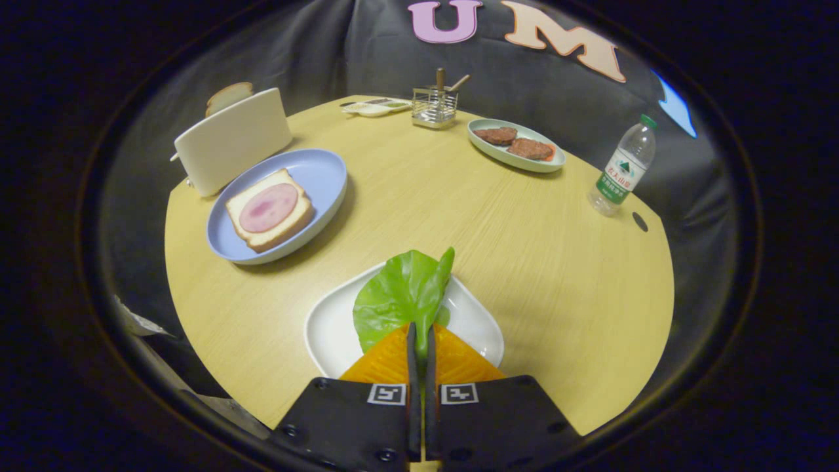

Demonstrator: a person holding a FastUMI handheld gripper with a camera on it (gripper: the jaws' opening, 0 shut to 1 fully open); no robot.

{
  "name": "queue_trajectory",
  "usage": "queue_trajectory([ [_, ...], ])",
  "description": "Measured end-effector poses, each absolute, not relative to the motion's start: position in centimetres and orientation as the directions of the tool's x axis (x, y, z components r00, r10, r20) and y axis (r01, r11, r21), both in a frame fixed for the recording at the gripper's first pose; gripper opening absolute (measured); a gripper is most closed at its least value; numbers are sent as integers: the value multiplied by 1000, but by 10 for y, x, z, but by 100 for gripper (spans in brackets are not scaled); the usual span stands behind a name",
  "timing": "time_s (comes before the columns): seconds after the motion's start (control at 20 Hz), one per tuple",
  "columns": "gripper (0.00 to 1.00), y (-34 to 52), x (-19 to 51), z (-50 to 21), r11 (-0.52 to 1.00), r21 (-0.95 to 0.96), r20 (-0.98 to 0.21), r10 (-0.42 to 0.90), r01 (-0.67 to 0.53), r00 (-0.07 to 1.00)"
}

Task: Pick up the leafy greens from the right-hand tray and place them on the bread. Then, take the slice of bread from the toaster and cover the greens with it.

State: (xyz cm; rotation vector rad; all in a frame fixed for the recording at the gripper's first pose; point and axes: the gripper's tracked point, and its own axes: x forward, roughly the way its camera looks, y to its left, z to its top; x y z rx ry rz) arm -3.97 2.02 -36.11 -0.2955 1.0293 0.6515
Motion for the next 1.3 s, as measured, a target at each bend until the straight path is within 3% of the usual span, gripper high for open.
queue_trajectory([
  [1.3,6,115,-51,-276,723,60,-784,461,-689,415],
])
